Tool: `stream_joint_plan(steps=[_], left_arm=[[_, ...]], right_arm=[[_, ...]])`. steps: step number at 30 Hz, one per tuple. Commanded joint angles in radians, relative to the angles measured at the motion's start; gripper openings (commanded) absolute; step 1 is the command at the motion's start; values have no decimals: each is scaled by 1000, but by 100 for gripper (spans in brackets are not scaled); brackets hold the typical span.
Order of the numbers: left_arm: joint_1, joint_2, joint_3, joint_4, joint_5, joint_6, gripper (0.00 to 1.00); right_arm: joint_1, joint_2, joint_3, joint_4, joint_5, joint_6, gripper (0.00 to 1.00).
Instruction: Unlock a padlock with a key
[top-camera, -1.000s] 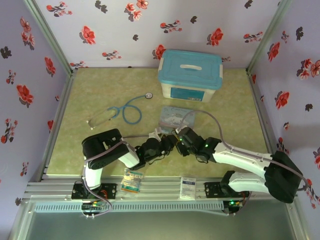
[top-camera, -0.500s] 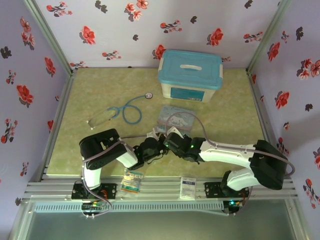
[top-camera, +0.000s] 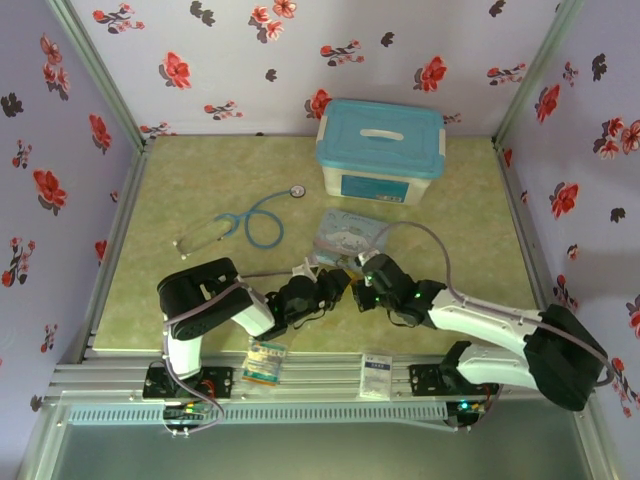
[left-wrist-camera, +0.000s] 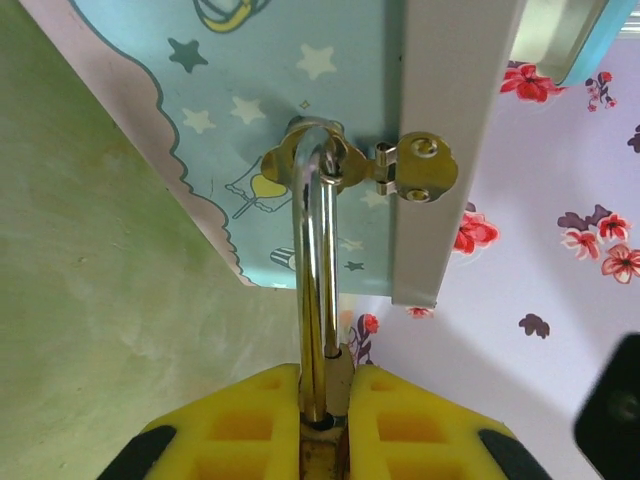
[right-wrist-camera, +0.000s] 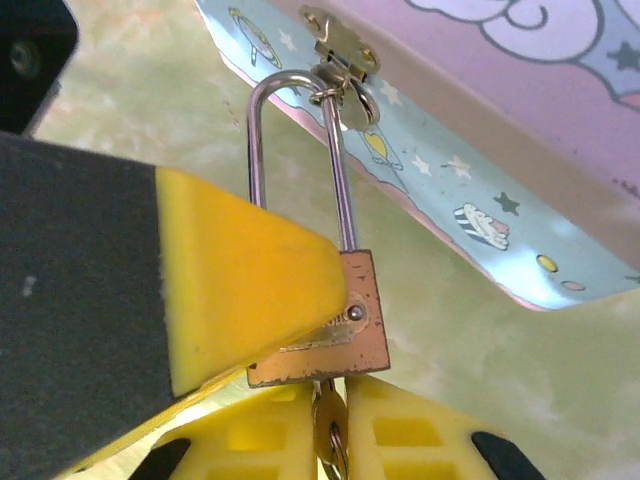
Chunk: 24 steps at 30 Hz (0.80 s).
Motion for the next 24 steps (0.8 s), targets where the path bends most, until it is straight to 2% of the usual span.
stream_joint_plan(steps=[1, 6, 10, 13, 17, 24], left_arm=[[-30, -21, 9, 104, 71, 20, 0], [-33, -8, -1, 104, 69, 23, 0], [-35, 13, -3, 104, 68, 33, 9], [-36, 30, 0, 104, 66, 32, 27], [-36, 40, -11, 102, 51, 50, 25], [-38, 59, -79, 98, -27, 72, 33]], right_arm=[[-81, -26, -81, 273, -245, 155, 13], [-179, -45, -174, 416, -387, 261, 13], [-190, -52, -202, 433, -407, 278, 13], [-194, -46, -211, 445, -404, 289, 13], [-201, -27, -224, 476, -404, 315, 12], [-203, -26, -260, 470, -388, 321, 12]])
